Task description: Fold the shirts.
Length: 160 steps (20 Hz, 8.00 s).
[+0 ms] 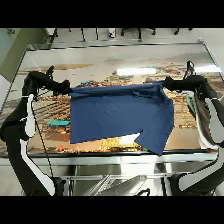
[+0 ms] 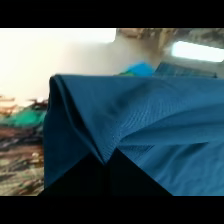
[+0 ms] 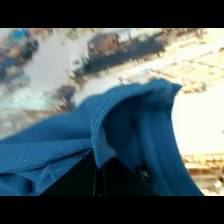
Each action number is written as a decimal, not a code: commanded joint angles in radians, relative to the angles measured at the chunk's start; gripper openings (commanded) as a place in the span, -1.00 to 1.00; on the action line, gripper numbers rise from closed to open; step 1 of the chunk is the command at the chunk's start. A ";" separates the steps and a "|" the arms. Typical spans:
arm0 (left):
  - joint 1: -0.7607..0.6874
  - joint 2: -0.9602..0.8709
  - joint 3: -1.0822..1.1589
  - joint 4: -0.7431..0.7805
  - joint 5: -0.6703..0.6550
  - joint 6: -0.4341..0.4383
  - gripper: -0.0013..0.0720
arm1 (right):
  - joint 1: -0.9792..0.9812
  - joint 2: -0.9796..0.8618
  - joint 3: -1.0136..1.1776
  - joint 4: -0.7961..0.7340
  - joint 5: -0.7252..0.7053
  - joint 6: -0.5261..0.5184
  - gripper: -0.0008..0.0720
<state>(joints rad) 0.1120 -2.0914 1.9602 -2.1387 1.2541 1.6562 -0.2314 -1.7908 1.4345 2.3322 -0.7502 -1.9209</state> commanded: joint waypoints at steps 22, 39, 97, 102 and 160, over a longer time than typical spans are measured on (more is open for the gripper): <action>-0.178 -0.006 0.010 0.387 -0.059 -0.198 -0.93 | 0.084 -0.016 0.006 -0.500 -0.002 0.127 -0.45; -0.041 0.481 -0.500 0.285 0.274 -0.109 0.95 | -0.168 0.629 -0.367 -0.509 -0.480 0.299 0.39; -0.015 0.286 -0.364 0.277 -0.066 -0.136 -0.94 | 0.066 0.156 -0.245 -0.038 -0.019 0.057 -0.93; -0.055 0.142 -0.230 0.278 -0.021 -0.136 -0.51 | 0.077 0.132 -0.236 -0.042 -0.023 -0.010 -0.38; -0.084 0.622 0.066 -0.113 0.185 -0.085 -0.94 | 0.373 0.298 0.178 0.074 -0.458 0.071 -0.93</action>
<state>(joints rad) -0.1574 -1.6611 2.0266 -2.2429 1.3491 1.5684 -0.0113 -1.4715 1.6119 2.3898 -1.3563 -1.8904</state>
